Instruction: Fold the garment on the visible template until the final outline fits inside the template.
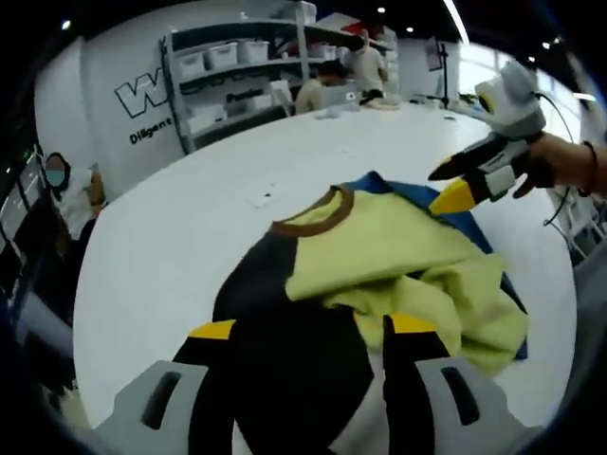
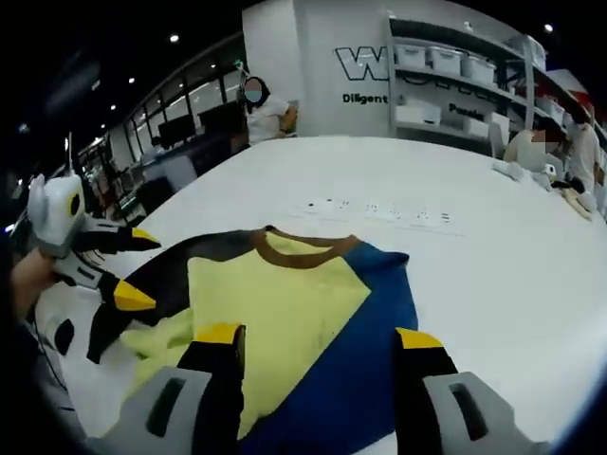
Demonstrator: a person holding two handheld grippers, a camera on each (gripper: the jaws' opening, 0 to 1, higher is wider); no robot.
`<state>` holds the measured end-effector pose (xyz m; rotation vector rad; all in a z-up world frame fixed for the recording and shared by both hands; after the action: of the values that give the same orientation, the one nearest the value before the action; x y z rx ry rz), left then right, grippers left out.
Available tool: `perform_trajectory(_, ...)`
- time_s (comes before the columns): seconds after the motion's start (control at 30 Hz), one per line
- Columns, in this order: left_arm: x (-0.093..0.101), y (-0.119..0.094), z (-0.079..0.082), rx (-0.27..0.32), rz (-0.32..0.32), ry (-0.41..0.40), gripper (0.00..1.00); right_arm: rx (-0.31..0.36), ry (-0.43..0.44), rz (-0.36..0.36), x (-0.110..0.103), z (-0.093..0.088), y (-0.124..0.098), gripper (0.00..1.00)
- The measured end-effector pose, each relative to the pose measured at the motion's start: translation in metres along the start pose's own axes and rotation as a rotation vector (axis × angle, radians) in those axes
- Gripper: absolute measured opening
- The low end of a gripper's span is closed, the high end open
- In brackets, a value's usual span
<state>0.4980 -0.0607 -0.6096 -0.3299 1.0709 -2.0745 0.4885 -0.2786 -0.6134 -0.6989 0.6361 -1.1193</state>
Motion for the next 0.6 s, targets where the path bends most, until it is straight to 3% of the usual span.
perform_trajectory(0.37,0.011,0.005,-0.019,-0.027,-0.014,-0.016,0.45,-0.022,-0.041,0.0,-0.021,-0.037,-0.015,0.56)
perform_trajectory(0.6,0.018,0.01,-0.027,-0.022,-0.019,-0.031,0.32,-0.028,-0.044,-0.006,-0.032,-0.059,-0.022,0.46)
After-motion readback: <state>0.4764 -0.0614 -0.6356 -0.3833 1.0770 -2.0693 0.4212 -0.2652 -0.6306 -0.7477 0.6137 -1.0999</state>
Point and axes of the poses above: the point that each gripper's makers call its tool centre point, and the gripper's own axes: y roughly forward along the fingers, x roughly to its right, z roughly out of its top, the point moved 3 cm from there along -y, roughly backward along the fingers, and after that the axes turned 11 degrees about -x, right-handed, at the moved point
